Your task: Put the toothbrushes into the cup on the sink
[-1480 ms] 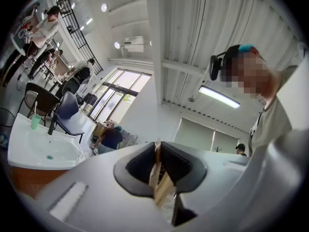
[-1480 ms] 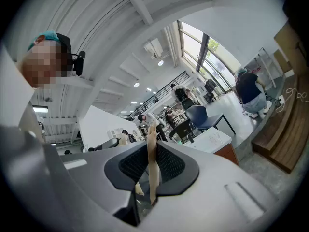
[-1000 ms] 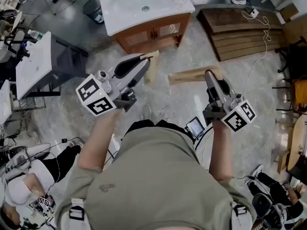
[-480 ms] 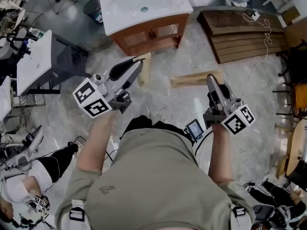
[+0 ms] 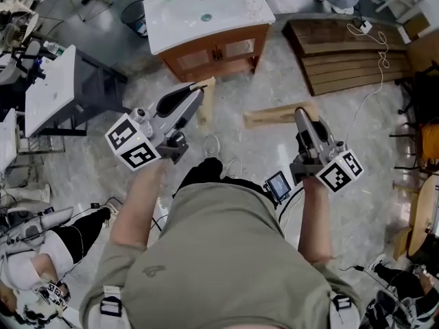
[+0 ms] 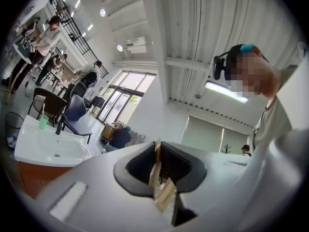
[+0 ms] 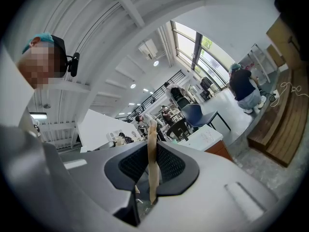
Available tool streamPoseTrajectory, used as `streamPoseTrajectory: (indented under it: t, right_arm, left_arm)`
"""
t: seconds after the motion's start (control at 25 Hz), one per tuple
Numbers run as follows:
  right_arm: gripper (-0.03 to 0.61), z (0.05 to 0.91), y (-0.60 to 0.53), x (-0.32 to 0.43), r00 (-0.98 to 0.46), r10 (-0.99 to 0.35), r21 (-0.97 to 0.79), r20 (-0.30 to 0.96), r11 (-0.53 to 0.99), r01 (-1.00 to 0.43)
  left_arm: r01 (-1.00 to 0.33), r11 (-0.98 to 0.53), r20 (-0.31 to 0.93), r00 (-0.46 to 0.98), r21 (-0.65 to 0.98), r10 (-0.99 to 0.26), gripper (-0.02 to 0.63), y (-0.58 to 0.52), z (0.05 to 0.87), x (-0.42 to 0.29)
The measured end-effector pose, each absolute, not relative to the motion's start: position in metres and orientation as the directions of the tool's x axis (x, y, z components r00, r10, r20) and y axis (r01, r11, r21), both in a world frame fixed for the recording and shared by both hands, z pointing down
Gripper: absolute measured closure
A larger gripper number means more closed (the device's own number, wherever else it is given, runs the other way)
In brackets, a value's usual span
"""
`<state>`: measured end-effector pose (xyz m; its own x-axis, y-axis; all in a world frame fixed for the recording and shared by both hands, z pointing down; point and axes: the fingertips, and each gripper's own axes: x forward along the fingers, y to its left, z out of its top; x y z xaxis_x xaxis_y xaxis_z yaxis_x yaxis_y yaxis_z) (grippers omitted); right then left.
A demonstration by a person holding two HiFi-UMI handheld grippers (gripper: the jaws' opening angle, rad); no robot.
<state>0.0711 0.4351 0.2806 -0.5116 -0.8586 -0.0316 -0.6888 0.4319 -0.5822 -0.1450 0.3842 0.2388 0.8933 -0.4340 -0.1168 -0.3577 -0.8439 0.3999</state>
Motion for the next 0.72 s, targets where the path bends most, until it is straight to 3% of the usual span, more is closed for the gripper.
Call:
streamPoseTrajectory:
  t: [0.72]
  right_arm:
    - [0.525, 0.289, 0.384, 0.078, -0.514, -0.858, -0.594, 0.011, 0.408, -0.693]
  left_arm:
    - [-0.334, -0.841, -0.133, 0.896, 0.425, -0.423, 0.571, 0.332, 0.246, -0.131]
